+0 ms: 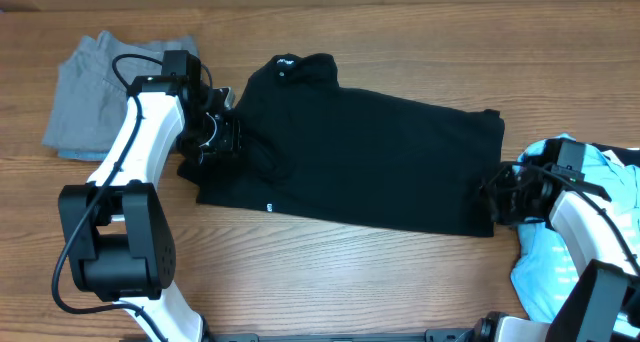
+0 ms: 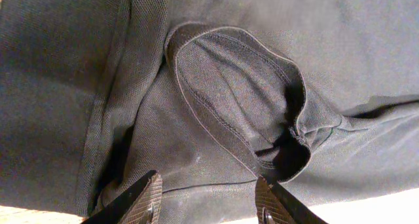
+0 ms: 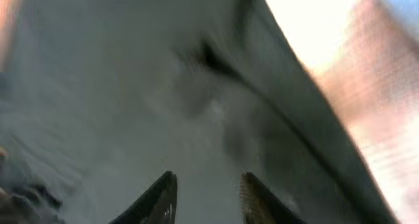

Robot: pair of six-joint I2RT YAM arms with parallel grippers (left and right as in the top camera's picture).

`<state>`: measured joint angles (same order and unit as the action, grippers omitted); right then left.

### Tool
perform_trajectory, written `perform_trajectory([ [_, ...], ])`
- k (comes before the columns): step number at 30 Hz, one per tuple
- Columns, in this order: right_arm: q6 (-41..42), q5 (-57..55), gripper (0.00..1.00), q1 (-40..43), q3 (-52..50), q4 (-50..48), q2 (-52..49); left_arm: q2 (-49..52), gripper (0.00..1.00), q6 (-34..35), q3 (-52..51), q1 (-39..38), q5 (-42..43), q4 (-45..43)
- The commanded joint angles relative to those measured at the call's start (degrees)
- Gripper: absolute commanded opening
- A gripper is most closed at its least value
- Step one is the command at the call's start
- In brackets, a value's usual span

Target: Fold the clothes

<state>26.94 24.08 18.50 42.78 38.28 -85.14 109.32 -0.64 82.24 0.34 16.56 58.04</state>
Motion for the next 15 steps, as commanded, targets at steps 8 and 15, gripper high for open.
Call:
perform_trajectory([
  [8, 0.1, -18.6, 0.62, -0.8, 0.3, 3.3, -0.1, 0.4, 0.53, -1.1, 0.8, -0.5, 0.9, -0.3],
  [15, -3.2, -14.1, 0.48, -0.9, -0.4, 2.6, -0.1, 0.4, 0.53, -1.1, 0.8, -0.5, 0.9, -0.7],
])
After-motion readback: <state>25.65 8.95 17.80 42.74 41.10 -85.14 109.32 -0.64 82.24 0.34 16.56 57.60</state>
